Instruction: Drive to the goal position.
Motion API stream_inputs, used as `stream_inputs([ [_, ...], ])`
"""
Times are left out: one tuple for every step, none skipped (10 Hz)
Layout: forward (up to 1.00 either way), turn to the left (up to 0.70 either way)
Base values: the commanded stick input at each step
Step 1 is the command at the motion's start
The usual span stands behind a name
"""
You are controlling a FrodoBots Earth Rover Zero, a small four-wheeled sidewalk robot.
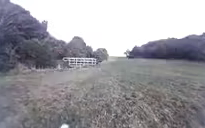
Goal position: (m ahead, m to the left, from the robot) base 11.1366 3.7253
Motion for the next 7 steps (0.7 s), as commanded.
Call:
stream_inputs([
  [0.70, 0.00],
  [0.70, 0.00],
  [0.70, 0.00],
  [0.70, -0.01],
  [0.70, -0.11],
  [0.70, -0.18],
  [0.70, -0.21],
])
